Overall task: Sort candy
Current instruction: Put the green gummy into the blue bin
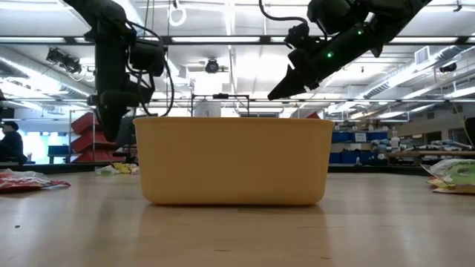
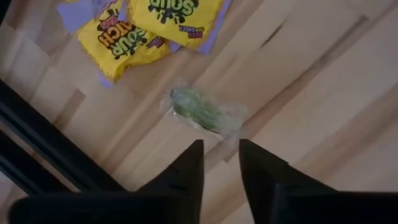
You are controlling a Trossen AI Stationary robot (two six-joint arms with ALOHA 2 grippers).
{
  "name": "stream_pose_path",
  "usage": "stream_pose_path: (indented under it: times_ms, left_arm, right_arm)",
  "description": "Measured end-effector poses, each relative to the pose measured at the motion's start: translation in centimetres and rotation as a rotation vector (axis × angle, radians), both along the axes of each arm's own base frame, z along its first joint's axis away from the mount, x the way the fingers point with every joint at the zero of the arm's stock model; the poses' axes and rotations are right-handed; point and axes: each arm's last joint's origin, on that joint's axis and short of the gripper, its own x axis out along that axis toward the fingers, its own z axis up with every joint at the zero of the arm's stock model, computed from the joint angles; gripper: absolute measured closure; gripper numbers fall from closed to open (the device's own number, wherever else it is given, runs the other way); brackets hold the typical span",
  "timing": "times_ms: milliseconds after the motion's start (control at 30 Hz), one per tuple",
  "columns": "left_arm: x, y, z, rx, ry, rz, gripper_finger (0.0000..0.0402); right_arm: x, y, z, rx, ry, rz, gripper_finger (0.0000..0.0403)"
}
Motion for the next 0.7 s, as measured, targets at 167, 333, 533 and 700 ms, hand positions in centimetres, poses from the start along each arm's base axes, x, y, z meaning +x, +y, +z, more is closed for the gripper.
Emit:
stream_pose_path:
  times_ms: [167, 333, 533, 700]
  left_arm:
    - [0.5, 0.5, -1.0, -0.019, 0.041, -0.026, 0.0240]
    - [0.4, 0.6, -3.2, -0.038, 0.100, -0.071, 0.0202]
    - [-0.1, 0.3, -5.5, -0.012, 0.112, -0.077, 0.0188]
    - [-0.2, 0.3, -6.4, 0.012, 0.083, -0.097, 0.0190]
  right_arm:
    - [0.0, 0.0, 0.0, 0.001, 0.004, 0.020, 0.0392]
    - [0.0, 0.1, 0.0, 0.004, 0.005, 0.028, 0.0392]
    - [0.0, 0.1, 0.0, 0.004, 0.005, 0.029, 0.0392]
    - [0.0, 0.1, 0.0, 0.004, 0.005, 0.029, 0.0396]
